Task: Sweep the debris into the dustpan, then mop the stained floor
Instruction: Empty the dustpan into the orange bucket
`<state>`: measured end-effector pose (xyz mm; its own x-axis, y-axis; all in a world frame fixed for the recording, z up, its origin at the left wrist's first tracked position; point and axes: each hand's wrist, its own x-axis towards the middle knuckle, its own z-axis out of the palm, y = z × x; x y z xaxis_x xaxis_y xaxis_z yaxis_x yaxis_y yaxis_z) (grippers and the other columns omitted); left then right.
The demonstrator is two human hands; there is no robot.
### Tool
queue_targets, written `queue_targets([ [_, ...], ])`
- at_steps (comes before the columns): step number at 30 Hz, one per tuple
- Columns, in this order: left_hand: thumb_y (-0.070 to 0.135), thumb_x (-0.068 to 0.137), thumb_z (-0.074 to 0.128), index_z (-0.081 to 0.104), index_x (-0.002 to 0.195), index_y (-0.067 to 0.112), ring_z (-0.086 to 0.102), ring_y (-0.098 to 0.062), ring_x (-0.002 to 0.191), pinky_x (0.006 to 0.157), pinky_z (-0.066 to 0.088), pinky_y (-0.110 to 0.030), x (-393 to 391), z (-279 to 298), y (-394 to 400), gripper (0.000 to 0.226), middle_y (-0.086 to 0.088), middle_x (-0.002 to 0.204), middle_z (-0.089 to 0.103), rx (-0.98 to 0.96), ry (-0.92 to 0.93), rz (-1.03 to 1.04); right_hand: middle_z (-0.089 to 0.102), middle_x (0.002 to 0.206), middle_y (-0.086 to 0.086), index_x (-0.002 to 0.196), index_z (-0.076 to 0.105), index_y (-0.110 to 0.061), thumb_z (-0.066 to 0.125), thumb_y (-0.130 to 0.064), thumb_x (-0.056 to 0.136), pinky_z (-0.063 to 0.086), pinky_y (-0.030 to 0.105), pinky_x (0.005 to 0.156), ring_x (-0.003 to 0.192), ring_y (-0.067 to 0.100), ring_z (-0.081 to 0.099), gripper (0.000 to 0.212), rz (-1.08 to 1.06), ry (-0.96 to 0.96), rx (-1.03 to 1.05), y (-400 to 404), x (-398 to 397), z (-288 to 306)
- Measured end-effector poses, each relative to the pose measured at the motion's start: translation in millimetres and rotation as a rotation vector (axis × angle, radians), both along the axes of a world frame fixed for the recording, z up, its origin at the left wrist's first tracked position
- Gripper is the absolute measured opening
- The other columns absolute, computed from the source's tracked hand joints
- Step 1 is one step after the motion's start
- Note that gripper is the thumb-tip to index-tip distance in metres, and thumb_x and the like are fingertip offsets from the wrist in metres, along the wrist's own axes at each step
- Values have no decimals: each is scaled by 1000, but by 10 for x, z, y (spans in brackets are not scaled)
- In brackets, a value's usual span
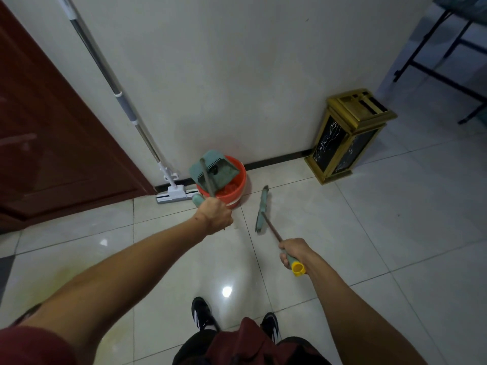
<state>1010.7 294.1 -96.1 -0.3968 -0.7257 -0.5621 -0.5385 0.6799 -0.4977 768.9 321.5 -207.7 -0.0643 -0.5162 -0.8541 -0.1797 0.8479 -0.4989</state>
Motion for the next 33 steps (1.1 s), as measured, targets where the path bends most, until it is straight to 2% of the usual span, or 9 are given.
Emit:
queue_targets([
  [4, 12, 99, 56, 70, 112, 18, 68, -30, 97, 79, 58, -40, -48, 120, -44, 21, -4, 106, 70, -36, 36, 16, 52, 59, 14, 107, 55, 5, 51, -2, 96, 41, 19, 36, 35, 17, 45, 14, 5, 5, 4, 4, -6, 3],
  [7, 12, 99, 55, 69, 111, 18, 70, -28, 95, 71, 55, -37, -67, 204, -79, 20, -3, 105, 72, -67, 60, 58, 52, 58, 14, 109, 55, 6, 51, -2, 96, 40, 19, 36, 33, 17, 44, 16, 13, 8, -2, 6, -21, -2],
  [11, 19, 97, 58, 71, 106, 19, 71, -26, 89, 68, 52, -36, 76, 358, -118, 16, -2, 96, 73, -140, 272, 364, 49, 50, 13, 105, 54, 7, 50, -1, 95, 38, 19, 35, 29, 18, 41, 13, 34, 12, -21, 14, -43, -4],
  [13, 16, 94, 58, 70, 106, 18, 69, -29, 90, 72, 54, -37, 200, 432, -95, 17, -6, 98, 72, -206, 421, 517, 49, 48, 13, 105, 53, 7, 50, -1, 95, 37, 19, 35, 29, 19, 40, 13, 47, 12, -28, 30, -49, -15],
  [18, 13, 84, 59, 68, 119, 27, 67, -38, 98, 78, 52, -41, 568, 481, 211, 39, -13, 108, 71, -406, 690, 860, 51, 50, 15, 112, 53, 11, 49, -3, 96, 37, 20, 36, 30, 21, 42, 22, 112, 16, -38, 70, 10, -72],
  [23, 18, 83, 60, 69, 122, 32, 66, -40, 98, 80, 53, -41, 896, 399, 749, 42, -13, 105, 74, -574, 900, 1135, 52, 60, 16, 112, 53, 12, 50, 0, 94, 38, 20, 35, 29, 19, 44, 22, 195, 47, -47, 62, 156, -141],
  [27, 19, 87, 64, 71, 118, 31, 65, -40, 92, 76, 53, -41, 974, 243, 1228, 34, -13, 97, 73, -682, 1009, 1308, 52, 57, 16, 106, 55, 12, 51, 0, 93, 38, 21, 35, 28, 20, 43, 18, 288, 82, -36, 79, 319, -210],
  [33, 22, 88, 64, 72, 112, 33, 66, -37, 78, 66, 55, -40, 1109, -116, 1833, 27, -9, 84, 73, -729, 1014, 1479, 50, 45, 13, 97, 56, 15, 61, 4, 88, 38, 22, 36, 31, 21, 42, 15, 381, 78, -4, 147, 640, -261],
])
